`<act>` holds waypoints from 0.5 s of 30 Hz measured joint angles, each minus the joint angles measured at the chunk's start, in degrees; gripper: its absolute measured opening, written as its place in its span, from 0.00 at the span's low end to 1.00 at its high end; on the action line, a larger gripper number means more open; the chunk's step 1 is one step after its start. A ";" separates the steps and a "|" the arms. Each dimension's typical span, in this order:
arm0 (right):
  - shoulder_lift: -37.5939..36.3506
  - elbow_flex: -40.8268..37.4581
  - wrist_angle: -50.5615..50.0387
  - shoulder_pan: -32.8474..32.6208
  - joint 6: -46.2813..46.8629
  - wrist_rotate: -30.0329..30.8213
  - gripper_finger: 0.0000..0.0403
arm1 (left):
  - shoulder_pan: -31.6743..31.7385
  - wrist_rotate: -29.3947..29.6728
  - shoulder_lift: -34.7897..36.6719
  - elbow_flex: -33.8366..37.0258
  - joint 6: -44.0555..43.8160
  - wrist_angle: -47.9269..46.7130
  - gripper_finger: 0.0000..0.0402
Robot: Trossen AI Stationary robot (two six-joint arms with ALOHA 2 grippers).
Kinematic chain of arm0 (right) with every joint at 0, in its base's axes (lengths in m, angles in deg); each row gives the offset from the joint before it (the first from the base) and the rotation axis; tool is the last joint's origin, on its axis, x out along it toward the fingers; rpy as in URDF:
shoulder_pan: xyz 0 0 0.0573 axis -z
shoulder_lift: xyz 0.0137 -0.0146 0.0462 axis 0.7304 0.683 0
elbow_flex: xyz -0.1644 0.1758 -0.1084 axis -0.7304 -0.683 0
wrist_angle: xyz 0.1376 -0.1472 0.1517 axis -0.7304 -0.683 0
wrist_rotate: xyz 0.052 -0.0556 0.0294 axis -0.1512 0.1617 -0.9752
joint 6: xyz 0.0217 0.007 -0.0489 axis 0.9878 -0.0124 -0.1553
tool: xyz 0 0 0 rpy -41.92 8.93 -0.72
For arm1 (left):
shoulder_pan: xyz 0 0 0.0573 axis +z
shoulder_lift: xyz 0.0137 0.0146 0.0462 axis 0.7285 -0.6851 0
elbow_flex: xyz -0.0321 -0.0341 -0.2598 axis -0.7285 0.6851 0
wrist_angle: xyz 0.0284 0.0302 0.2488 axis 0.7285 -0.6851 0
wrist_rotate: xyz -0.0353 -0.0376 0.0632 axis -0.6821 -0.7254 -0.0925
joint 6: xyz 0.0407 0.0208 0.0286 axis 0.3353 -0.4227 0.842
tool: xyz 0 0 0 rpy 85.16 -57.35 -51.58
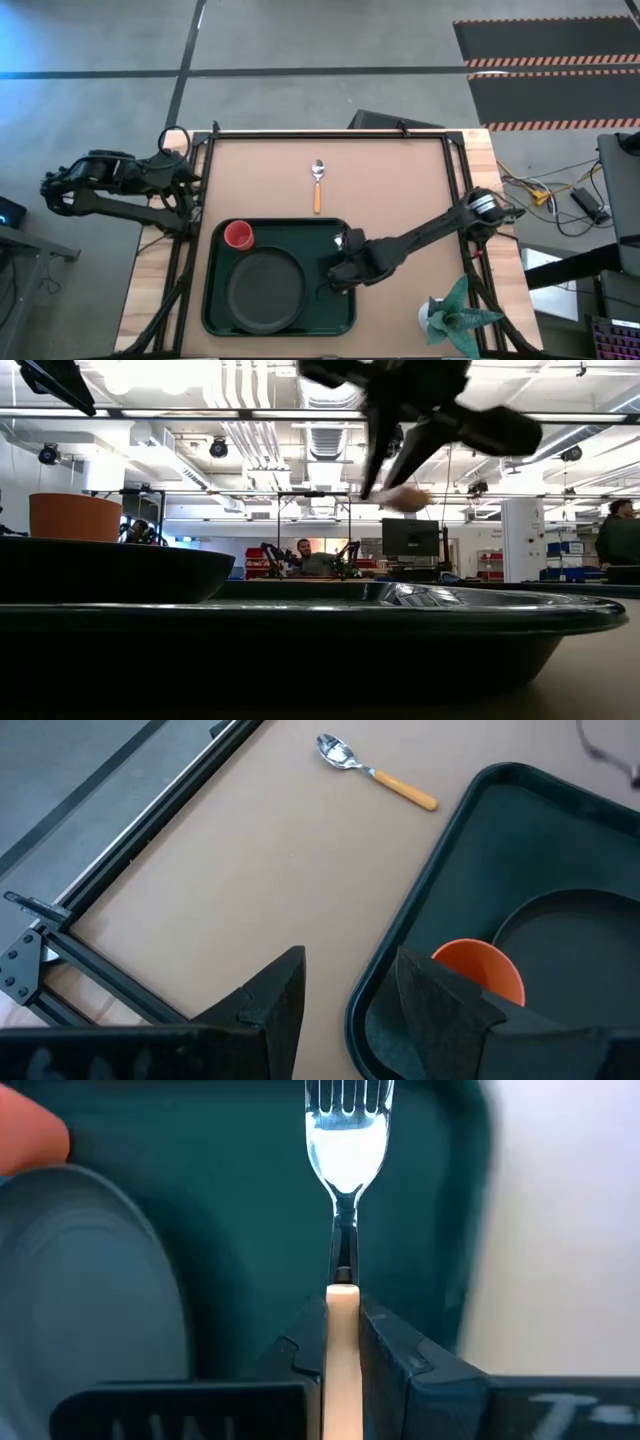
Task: Pick and place plate/cup/fork/spoon on tray
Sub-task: Put the light brown fork on the green table tray
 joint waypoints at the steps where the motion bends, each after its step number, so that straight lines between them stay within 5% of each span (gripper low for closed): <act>1: 1.42 0.35 1.93 -0.05 0.41 -0.67 0.06 | -0.01 0.00 0.00 0.00 0.02 0.00 0.35; 15: 16.09 14.58 5.83 0.11 0.95 -6.44 0.06 | 0.00 -0.01 0.00 0.00 0.34 0.00 0.35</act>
